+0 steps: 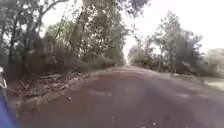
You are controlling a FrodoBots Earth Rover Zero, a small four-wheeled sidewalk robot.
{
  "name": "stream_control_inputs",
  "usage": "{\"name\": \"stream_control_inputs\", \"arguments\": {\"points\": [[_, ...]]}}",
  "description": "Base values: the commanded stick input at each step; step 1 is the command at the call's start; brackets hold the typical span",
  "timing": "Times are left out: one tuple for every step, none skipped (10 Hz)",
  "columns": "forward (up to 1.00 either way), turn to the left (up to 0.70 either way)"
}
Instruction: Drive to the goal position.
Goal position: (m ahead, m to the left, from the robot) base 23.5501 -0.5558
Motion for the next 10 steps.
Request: {"name": "stream_control_inputs", "arguments": {"points": [[0.7, -0.02], [0.7, -0.02], [0.7, -0.02], [0.7, -0.02], [0.7, -0.02], [0.7, -0.02], [0.7, -0.02], [0.7, -0.02], [0.7, -0.02], [0.7, -0.02]]}}
